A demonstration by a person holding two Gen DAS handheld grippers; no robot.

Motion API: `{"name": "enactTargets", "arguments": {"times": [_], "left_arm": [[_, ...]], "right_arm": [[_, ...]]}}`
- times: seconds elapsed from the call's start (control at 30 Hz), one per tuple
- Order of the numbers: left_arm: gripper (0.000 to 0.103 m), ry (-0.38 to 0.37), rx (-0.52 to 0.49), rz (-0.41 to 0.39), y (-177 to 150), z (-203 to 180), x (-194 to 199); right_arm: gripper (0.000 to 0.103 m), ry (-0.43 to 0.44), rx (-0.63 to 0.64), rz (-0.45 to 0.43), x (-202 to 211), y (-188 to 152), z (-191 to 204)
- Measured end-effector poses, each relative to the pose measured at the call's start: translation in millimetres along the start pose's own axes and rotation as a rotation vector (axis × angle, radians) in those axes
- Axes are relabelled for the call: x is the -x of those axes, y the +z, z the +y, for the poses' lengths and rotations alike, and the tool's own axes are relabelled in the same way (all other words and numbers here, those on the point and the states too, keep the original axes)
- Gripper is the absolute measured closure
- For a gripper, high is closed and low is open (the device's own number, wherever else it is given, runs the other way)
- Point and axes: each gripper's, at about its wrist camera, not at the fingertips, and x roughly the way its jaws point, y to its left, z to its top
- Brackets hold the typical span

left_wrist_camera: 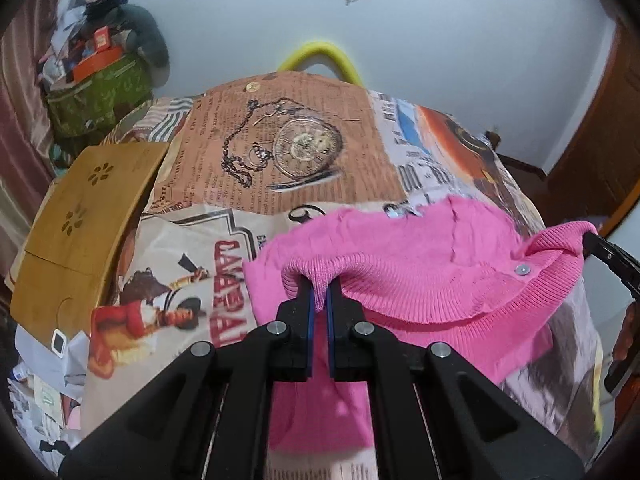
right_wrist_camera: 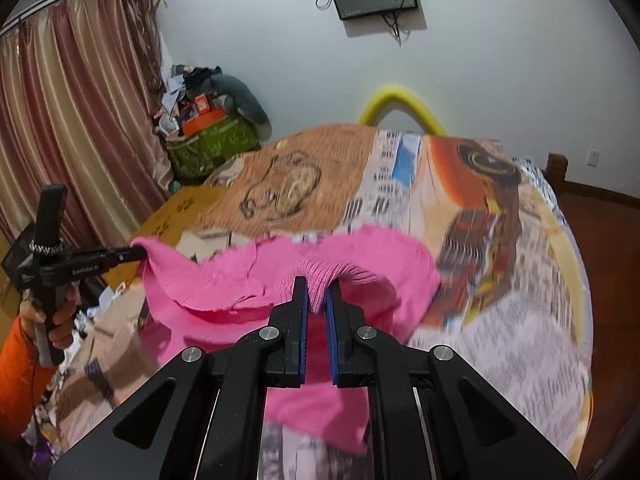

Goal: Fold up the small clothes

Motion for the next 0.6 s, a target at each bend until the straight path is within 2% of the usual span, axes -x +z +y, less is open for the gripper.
{"name": "enactTargets", "arguments": {"times": [0.13,0.27,0.43,0.5,0.53,0.6], "left_arm": [[0.099,0.055,0.009,0.028,16.8,6.7,-27.2],[0.099,0.035,0.06,0.102,28.7,18.1,-63.4],[0.099,0.075,0.069,0.162,30.9,21.9,-104.9],[0.099,0.115,0.071,0.163,29.5,23.6,-116.1],[0.096,0.139,0.06,0.15,28.7,24.5,-118.3],[0.08,0.199,0.012,0.132,26.4,23.9,-121.3]], "right_arm": [[0.096,-0.033,0.01,0.01,-25.7,20.1,-6.0],[0.096,-0.072,0.02,0.04,-55.3,31.2,-15.2],[0.096,-0.125,-0.012,0.108,-98.2,30.0,-33.3],[0.095,-0.153,-0.006,0.139,-112.1,25.4,-37.4],[0.095,-0.159,-0.008,0.147,-115.4,23.1,-39.6],[0.09,-0.171,-0.019,0.163,-119.3,19.4,-44.0]]}}
